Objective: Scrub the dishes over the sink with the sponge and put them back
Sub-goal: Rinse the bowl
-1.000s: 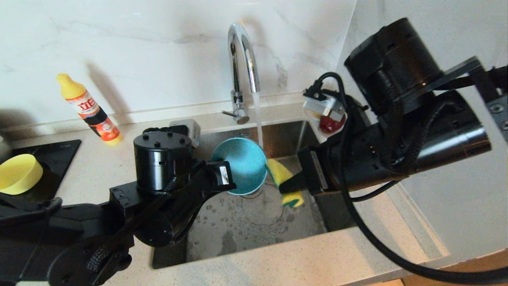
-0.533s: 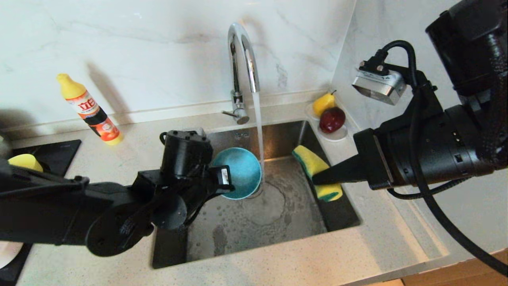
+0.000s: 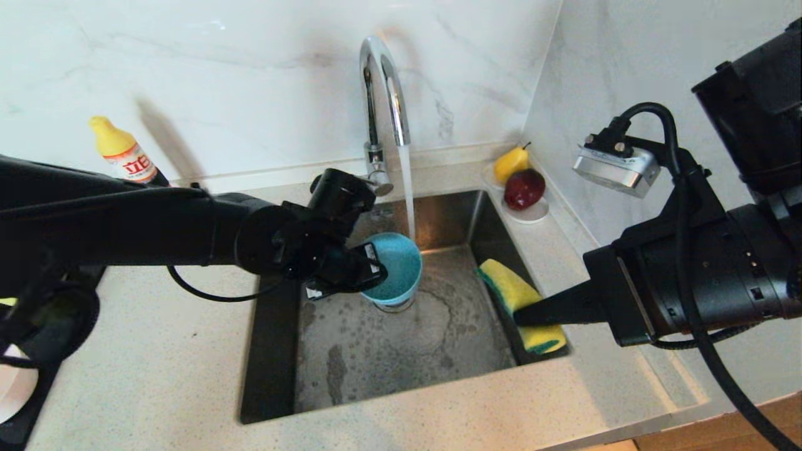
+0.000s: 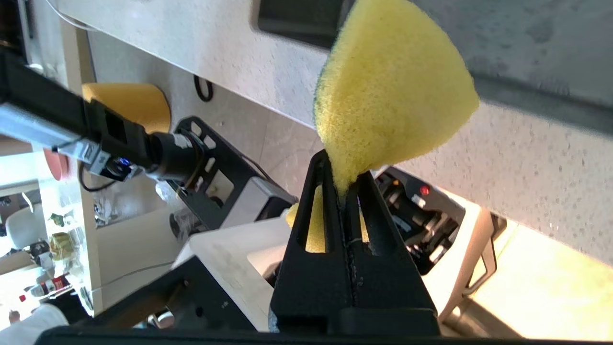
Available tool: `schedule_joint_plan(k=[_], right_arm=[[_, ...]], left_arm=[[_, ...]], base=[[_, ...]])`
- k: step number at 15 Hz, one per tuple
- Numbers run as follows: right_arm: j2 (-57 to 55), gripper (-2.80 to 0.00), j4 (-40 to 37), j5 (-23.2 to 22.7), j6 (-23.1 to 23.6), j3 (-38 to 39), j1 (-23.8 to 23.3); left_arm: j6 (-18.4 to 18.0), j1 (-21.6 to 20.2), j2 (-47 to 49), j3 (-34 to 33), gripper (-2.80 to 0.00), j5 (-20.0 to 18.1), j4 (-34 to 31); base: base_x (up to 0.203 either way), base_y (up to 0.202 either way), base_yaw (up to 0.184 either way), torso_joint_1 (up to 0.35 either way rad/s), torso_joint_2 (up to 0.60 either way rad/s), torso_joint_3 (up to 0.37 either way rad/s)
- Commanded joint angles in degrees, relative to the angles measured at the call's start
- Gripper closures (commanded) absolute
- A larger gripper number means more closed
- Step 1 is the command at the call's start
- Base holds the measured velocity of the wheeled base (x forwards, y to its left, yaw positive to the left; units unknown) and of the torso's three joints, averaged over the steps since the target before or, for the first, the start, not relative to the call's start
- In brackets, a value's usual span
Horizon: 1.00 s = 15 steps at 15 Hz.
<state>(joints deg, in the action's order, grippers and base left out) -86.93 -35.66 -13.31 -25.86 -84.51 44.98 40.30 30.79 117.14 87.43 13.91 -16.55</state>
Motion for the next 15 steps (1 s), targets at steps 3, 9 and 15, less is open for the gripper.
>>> schedule_joint_plan(k=[3, 9, 15], right_arm=[[0.33, 0.0, 4.83, -0.75, -0.07, 4.07, 0.02], [0.71, 0.0, 5.95, -0.75, -0.07, 5.05, -0.07], [1.55, 0.0, 6.04, -0.66, 0.1, 6.11, -0.07]], left_arm=[[2.24, -1.58, 10.36, 9.08, 0.0, -0.55, -5.03], [4.06, -2.11, 14.49, 16.4, 0.0, -0.55, -5.14], [5.05, -2.05, 17.47, 20.32, 0.0, -0.55, -5.16]], base=[[0.0, 0.0, 0.0, 0.0, 0.0, 0.0], [0.0, 0.0, 0.0, 0.0, 0.0, 0.0], [0.0, 0.0, 0.0, 0.0, 0.0, 0.0]])
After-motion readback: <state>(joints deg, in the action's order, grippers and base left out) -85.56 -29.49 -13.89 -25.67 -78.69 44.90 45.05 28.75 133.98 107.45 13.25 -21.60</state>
